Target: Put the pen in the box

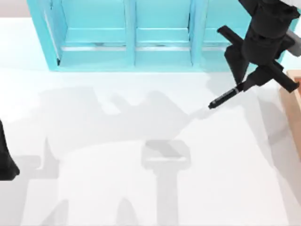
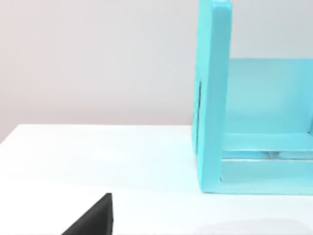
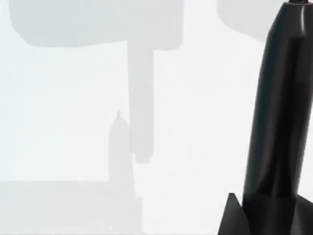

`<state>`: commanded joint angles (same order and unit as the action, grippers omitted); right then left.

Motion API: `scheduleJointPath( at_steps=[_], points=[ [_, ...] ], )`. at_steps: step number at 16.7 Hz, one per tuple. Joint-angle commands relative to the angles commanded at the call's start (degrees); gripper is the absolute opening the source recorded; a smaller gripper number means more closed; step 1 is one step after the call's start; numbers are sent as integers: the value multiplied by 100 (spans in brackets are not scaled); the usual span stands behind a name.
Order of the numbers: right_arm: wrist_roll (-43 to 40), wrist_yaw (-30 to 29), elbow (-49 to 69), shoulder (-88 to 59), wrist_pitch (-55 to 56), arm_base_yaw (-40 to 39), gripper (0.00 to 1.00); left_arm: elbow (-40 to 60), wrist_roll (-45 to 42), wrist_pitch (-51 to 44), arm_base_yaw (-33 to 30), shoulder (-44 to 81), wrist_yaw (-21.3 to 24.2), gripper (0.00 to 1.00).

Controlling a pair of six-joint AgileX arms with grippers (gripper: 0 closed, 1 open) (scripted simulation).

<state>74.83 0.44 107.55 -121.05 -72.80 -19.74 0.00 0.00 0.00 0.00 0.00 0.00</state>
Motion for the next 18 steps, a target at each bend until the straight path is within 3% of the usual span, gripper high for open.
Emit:
scheduleJointPath(
  at_steps=[6, 9, 12, 18],
  points=[
    [-792, 32, -1252, 959, 152, 3195, 0, 0, 0, 0, 0, 0, 0, 100],
    [-1134, 82, -1758, 1397, 252, 4307, 0, 0, 0, 0, 0, 0, 0, 100],
    [-1348, 134, -2068, 1683, 328, 4878, 0, 0, 0, 0, 0, 0, 0, 100],
    [-1368, 134, -2114, 1705, 346, 4935, 0, 0, 0, 0, 0, 0, 0, 100]
  ],
)
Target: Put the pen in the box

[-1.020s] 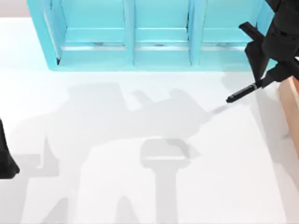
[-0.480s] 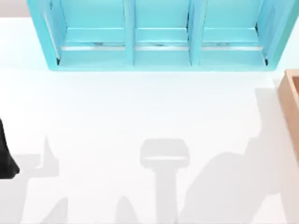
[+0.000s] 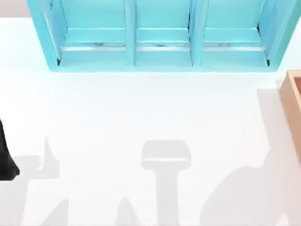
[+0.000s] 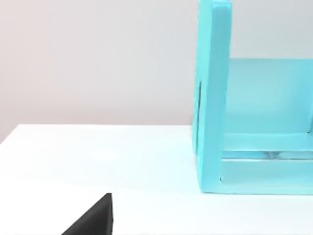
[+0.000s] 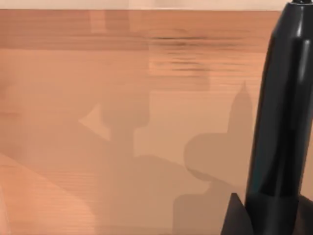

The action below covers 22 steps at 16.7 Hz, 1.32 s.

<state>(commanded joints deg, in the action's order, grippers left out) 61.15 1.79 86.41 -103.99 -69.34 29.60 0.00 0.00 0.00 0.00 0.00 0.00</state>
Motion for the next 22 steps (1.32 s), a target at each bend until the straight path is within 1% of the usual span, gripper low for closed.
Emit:
scheduleJointPath(
  at_steps=[14, 19, 22],
  points=[
    [491, -16, -1278, 54, 1269, -495, 0, 0, 0, 0, 0, 0, 0, 100],
    [523, -22, -1322, 44, 1312, -513, 0, 0, 0, 0, 0, 0, 0, 100],
    [523, -22, -1322, 44, 1312, -513, 23, 0, 0, 0, 0, 0, 0, 100]
  ],
)
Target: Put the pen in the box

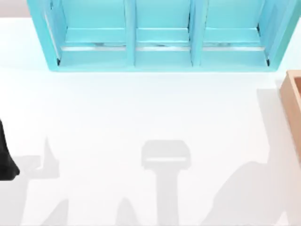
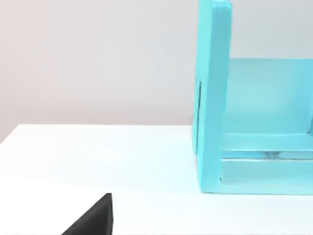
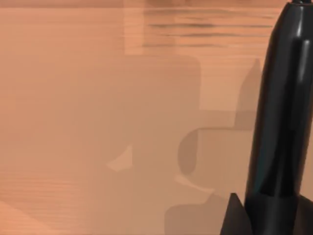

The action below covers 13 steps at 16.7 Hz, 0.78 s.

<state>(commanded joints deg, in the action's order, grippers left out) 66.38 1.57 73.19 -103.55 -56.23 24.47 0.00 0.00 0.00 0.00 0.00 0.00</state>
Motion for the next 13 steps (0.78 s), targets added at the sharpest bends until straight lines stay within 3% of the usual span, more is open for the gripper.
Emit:
scheduleJointPath(
  at_steps=[10, 13],
  points=[
    [0, 0, 0, 0, 0, 0, 98, 0, 0, 0, 0, 0, 0, 100],
    [0, 0, 0, 0, 0, 0, 100, 0, 0, 0, 0, 0, 0, 100]
  ],
)
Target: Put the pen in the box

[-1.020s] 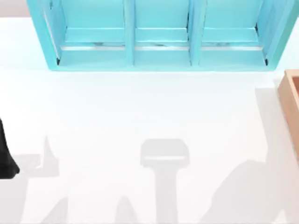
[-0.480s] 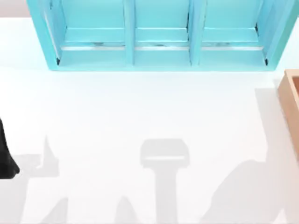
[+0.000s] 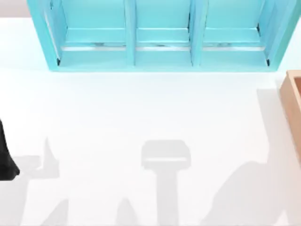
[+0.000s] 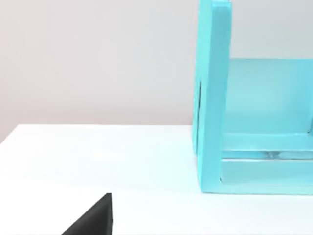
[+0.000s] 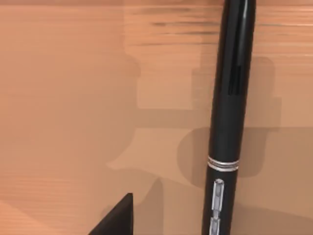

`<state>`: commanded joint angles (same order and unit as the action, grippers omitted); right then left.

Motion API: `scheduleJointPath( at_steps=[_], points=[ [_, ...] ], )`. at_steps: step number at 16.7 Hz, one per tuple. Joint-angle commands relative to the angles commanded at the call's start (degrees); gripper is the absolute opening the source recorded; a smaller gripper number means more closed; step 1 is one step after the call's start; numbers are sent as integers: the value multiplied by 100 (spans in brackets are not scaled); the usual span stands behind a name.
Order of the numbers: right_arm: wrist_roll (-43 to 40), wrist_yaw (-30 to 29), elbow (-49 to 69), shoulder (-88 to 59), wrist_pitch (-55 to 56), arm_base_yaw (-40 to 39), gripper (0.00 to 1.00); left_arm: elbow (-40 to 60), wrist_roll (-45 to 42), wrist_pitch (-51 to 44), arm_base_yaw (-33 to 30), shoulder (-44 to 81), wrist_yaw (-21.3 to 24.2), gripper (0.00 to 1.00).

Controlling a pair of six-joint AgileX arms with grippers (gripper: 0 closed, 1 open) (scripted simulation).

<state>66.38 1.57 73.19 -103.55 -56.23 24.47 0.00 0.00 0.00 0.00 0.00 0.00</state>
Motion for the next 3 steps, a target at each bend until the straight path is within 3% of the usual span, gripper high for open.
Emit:
scheduleJointPath(
  at_steps=[3],
  points=[
    [0, 0, 0, 0, 0, 0, 100, 0, 0, 0, 0, 0, 0, 100]
  ],
)
